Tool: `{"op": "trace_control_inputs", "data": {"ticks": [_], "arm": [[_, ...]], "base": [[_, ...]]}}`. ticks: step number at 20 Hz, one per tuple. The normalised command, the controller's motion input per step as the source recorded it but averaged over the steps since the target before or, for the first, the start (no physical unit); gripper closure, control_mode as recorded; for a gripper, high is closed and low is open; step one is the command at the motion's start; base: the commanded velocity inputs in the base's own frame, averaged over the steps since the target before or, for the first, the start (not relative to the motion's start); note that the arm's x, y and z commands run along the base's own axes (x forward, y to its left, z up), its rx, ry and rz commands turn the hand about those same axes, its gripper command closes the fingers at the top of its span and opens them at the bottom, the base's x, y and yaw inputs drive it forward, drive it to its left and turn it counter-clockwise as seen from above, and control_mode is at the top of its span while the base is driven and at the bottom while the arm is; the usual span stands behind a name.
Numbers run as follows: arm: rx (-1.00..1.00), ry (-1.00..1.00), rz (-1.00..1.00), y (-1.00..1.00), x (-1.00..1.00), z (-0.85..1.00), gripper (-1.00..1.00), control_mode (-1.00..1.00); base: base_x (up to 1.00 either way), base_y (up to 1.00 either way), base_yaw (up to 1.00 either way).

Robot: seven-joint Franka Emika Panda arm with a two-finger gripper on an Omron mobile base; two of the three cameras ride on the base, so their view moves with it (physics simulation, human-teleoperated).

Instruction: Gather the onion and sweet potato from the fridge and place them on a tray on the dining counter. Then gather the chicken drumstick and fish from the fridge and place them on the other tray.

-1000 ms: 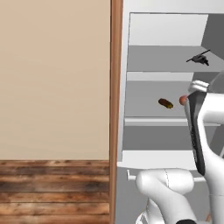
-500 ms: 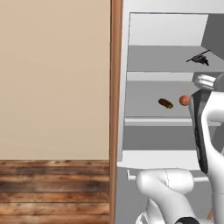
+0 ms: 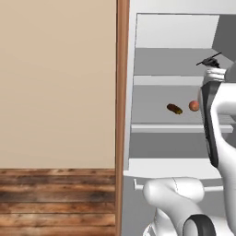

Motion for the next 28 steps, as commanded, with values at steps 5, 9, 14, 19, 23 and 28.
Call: {"op": "trace_control_inputs", "data": {"ticks": [5,9,14,19,23,28], "arm": [[-0.03,0.16,0.13,0.00,0.48,0.06,-1.00,-1.00],[0.00,0.05,0.09,-0.09,0.40,0.00,-1.00,-1.00],[0.00,0.00,0.01,-0.18,0.39,0.00,-1.00,-1.00],[0.00,0.00,0.00,-0.25,0.36,0.00,-1.00,-1.00],[0.00,0.00,0.00,-0.34,0.31,-0.02,-1.00,-1.00],[0.00,0.00,0.00,-0.40,0.26,0.00,-1.00,-1.00]], "base": [[0.00,0.00,0.00],[0.00,0.00,0.00],[0.00,0.00,0.00],[0.00,0.00,0.00],[0.00,0.00,0.00],[0.00,0.00,0.00]]}}
